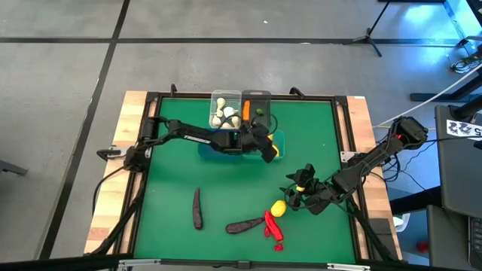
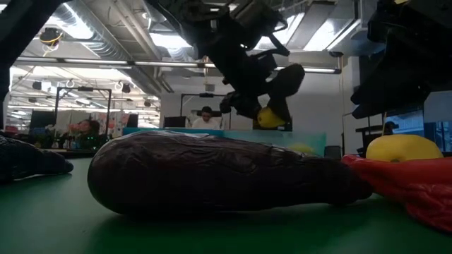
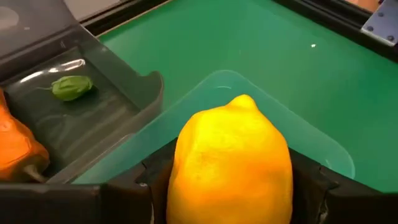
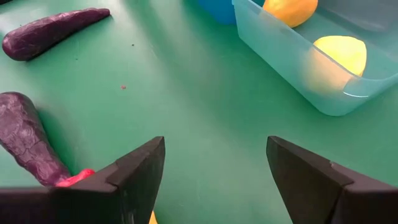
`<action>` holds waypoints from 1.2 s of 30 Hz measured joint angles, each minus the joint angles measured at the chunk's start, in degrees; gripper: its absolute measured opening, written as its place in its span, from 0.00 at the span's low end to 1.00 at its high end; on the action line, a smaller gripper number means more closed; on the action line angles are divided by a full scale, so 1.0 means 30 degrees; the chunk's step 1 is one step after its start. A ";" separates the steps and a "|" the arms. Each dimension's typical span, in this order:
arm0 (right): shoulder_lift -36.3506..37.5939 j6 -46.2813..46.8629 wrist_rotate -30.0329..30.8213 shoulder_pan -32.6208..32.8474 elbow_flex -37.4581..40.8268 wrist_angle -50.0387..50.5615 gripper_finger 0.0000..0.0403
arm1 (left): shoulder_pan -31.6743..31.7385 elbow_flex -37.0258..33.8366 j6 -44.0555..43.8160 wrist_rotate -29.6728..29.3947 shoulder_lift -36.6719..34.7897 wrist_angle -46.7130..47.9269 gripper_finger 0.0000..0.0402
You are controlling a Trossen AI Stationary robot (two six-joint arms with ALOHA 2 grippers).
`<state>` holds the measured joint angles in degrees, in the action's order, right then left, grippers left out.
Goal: Sort produce into baskets
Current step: Put the yellow lemon into the green bin
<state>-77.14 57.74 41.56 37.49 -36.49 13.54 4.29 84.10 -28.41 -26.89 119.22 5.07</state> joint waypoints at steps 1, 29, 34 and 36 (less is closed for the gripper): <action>0.0000 0.0001 0.0000 -0.0006 0.0000 -0.0003 0.70 | 0.0001 -0.0001 -0.0052 -0.0005 0.0000 -0.0055 0.51; 0.0000 -0.0335 0.0000 -0.0005 0.0000 -0.0007 0.70 | -0.0096 0.0006 0.3330 0.0385 0.0313 0.0658 0.72; 0.0000 -0.0350 -0.0001 -0.0006 0.0000 0.0081 0.70 | -0.0934 0.0006 0.4544 0.0401 0.0077 0.0614 0.71; 0.0000 -0.0350 -0.0064 -0.0007 0.0000 0.0234 0.70 | -0.1463 0.0018 0.4732 0.0508 -0.0015 0.0537 0.71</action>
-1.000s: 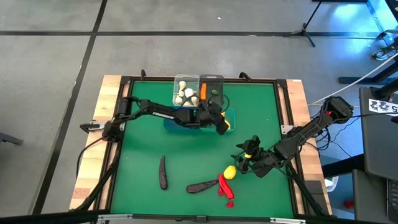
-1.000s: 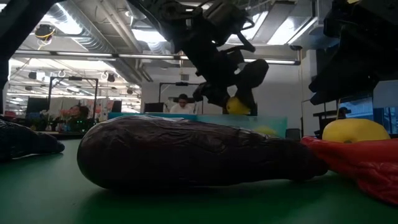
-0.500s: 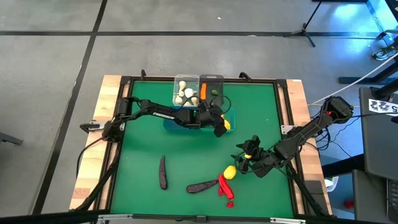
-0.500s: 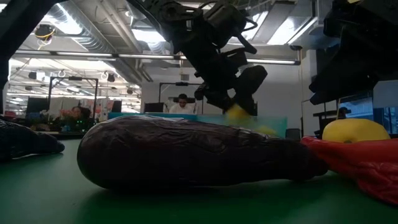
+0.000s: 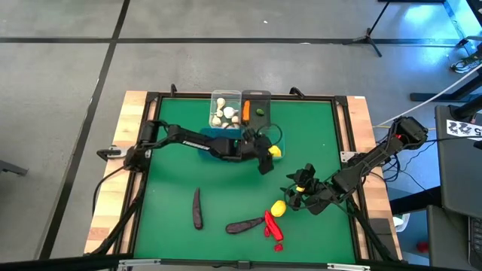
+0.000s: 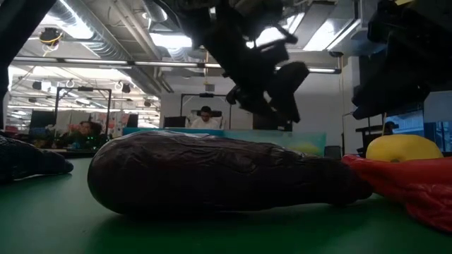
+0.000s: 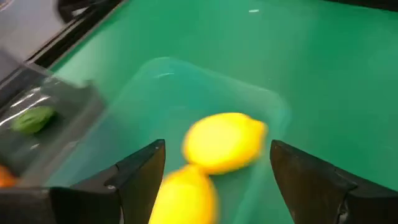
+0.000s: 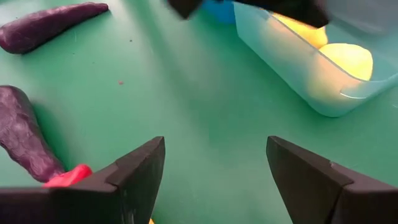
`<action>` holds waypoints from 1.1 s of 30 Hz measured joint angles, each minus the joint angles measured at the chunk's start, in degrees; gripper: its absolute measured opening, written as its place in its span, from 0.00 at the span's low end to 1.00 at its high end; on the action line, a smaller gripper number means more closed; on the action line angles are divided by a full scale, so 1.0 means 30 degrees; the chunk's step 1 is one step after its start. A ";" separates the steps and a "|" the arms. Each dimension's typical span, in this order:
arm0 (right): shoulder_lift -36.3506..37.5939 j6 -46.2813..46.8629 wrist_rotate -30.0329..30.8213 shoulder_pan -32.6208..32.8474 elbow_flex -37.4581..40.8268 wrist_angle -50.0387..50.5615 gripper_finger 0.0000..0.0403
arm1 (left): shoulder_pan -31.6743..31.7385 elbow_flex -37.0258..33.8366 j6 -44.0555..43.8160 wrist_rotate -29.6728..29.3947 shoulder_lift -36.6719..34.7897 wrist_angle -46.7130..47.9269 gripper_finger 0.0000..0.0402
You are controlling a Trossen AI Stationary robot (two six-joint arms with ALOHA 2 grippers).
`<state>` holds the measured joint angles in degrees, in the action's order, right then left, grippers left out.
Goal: Sort produce into baskets
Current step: Put the yellow lemon into the green bin
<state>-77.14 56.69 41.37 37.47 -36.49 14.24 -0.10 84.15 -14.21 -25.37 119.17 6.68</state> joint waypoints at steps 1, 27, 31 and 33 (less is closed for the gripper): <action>0.0000 0.0000 -0.0119 0.0000 0.0000 0.0118 0.70 | -0.0269 0.0010 0.0189 0.0168 -0.0007 -0.0044 0.71; -0.3646 0.2046 -0.2405 0.3126 -0.0025 -0.3426 0.70 | -0.4736 0.0002 0.0633 0.0694 -0.0240 0.0260 0.70; -0.5097 0.2034 -0.2359 0.3126 -0.0525 -0.3890 0.70 | -0.4722 0.0002 0.0220 0.0677 -0.0248 0.0537 0.70; -0.5669 0.2017 -0.2362 0.3126 -0.0725 -0.3864 0.70 | -0.4723 0.0002 -0.0121 0.0679 -0.0248 0.0743 0.70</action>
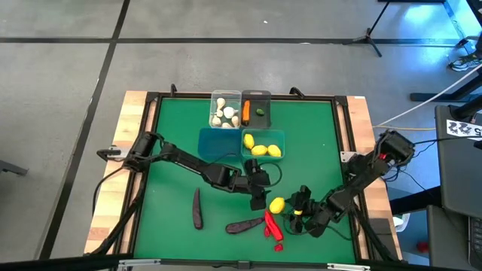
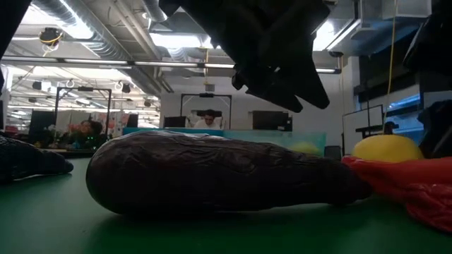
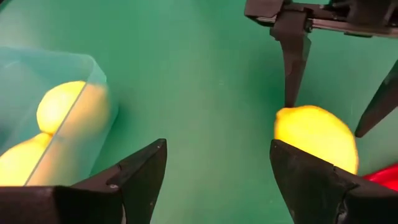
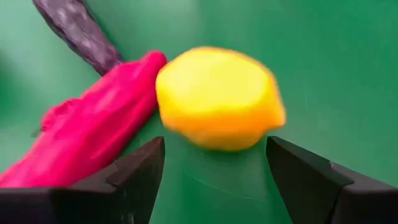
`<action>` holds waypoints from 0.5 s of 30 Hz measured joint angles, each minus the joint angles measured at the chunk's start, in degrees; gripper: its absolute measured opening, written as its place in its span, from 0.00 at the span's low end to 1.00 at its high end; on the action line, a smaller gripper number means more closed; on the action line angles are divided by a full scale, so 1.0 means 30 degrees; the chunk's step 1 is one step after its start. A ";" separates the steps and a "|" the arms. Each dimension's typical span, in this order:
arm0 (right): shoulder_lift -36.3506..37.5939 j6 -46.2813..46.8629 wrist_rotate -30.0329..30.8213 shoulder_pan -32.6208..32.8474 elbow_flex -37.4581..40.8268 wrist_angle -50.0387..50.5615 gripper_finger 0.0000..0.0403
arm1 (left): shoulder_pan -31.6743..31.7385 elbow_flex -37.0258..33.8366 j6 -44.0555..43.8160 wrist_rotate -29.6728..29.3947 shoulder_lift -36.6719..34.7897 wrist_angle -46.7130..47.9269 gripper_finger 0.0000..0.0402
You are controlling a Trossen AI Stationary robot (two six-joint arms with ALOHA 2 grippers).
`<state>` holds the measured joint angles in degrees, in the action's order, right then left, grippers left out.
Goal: Sort produce into baskets
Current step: Put the yellow lemon into the green bin
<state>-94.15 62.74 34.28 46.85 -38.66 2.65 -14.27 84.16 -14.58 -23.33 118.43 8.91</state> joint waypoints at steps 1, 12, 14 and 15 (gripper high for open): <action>-0.0228 -0.0025 0.0007 0.0000 -0.0116 0.0039 0.70 | 0.0002 0.0000 -0.0078 -0.0002 0.0002 0.0094 0.70; -0.0750 -0.2699 0.0419 -0.2284 -0.0266 -0.0982 0.70 | 0.0016 0.0000 -0.0143 0.0000 0.0000 0.0909 0.70; -0.0750 -0.3722 0.0369 -0.3038 -0.0266 -0.1407 0.70 | 0.0016 0.0000 -0.0150 0.0000 0.0000 0.0957 0.70; -0.0750 -0.4124 0.0346 -0.3394 -0.0266 -0.1480 0.70 | 0.0016 0.0000 -0.0150 0.0000 0.0000 0.1017 0.70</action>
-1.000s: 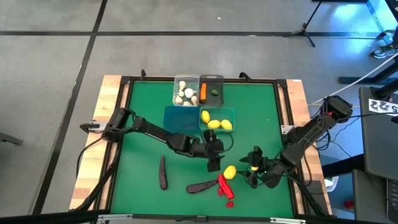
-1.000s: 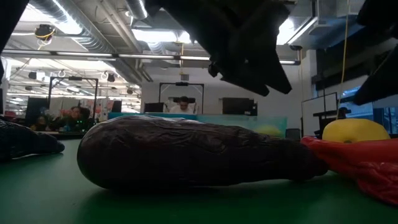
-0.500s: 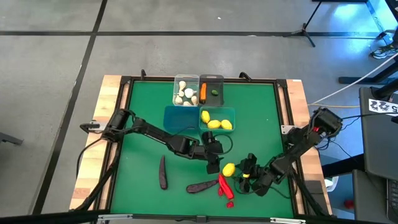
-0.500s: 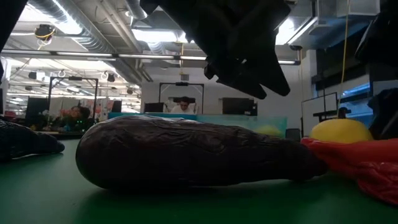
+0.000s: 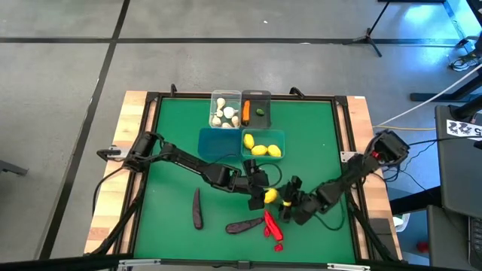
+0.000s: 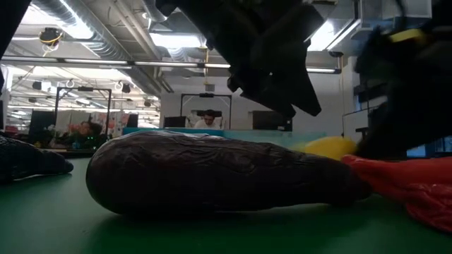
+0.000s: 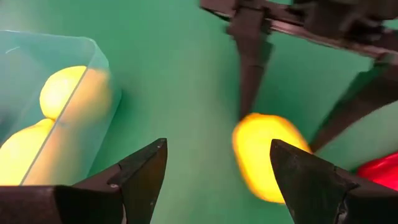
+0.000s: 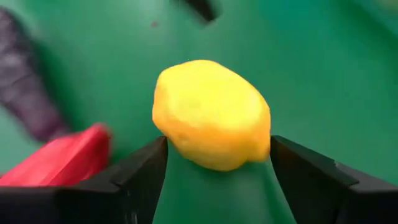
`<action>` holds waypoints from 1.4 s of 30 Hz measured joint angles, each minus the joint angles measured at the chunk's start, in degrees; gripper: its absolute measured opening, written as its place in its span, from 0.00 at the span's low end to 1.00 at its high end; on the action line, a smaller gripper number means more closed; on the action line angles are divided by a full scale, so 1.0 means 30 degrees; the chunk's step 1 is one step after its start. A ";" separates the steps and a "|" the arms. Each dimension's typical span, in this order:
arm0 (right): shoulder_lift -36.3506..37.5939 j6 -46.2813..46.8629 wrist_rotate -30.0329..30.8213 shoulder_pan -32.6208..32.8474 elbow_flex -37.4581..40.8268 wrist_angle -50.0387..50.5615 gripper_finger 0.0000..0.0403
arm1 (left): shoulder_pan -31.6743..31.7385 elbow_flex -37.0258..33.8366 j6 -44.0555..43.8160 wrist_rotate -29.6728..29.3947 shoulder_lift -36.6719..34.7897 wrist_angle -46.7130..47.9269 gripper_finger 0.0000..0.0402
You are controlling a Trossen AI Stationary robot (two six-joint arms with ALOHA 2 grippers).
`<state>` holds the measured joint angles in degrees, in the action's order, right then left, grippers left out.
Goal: Sort produce into baskets
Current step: Put the yellow lemon into the green bin
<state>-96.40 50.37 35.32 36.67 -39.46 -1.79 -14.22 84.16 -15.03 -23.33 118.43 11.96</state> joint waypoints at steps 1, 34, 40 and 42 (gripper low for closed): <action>0.0000 -0.0351 -0.0090 -0.0382 0.0000 -0.0071 0.70 | 0.0000 0.0000 -0.0001 0.0000 0.0000 0.0106 0.70; 0.0000 -0.3902 -0.0790 -0.2107 0.0007 -0.0354 0.70 | 0.0478 -0.2659 0.3938 0.3164 0.0044 -0.4357 0.70; 0.0000 -0.3911 -0.0790 -0.2107 0.0007 -0.0383 0.70 | 0.0636 -0.2674 0.5980 0.4651 0.0051 -0.4224 0.70; 0.0000 -0.3911 -0.0791 -0.2107 0.0007 -0.0397 0.70 | 0.0950 -0.2674 0.5803 0.4677 0.0051 -0.4223 0.70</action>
<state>-96.40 38.63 32.95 30.35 -39.44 -2.98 -11.37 76.14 2.38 -9.30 118.58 -0.71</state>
